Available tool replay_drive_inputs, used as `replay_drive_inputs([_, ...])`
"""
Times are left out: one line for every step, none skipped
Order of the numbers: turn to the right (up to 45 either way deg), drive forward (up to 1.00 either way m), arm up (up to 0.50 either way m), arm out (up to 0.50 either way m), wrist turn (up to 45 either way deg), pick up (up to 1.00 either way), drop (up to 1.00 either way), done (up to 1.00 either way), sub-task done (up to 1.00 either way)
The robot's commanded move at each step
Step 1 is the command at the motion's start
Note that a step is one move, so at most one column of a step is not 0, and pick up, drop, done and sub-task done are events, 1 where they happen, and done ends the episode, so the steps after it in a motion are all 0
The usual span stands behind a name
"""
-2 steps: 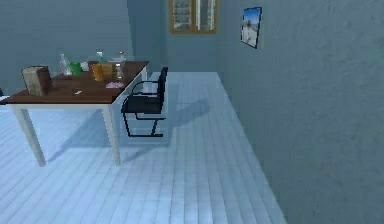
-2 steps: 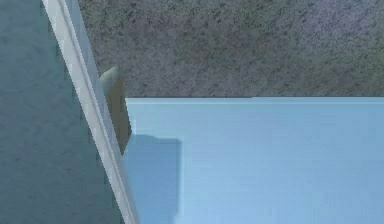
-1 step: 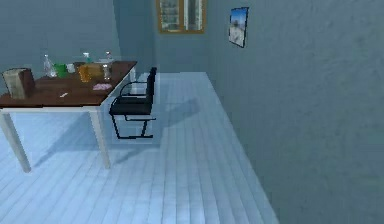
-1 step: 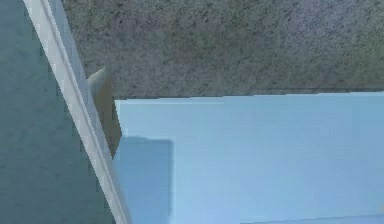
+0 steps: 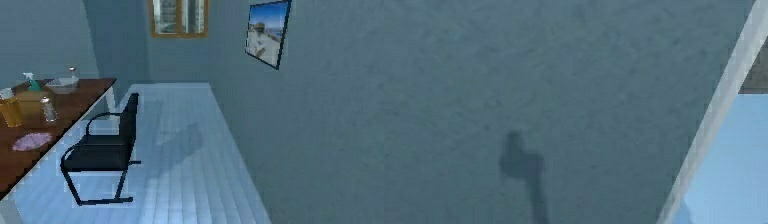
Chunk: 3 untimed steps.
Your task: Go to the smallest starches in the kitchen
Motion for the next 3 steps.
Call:
replay_drive_inputs([0.0, 0.85, 0.00, 0.00, 0.0, 0.00, 0.00, 0.00, 0.00])
replay_drive_inputs([-45.0, 0.00, 0.00, 0.00, 0.0, 0.00, 0.00, 0.00, 0.00])
replay_drive_inputs([-45.0, 0.00, 0.00, 0.00, 0.0, 0.00, 0.00, 0.00, 0.00])
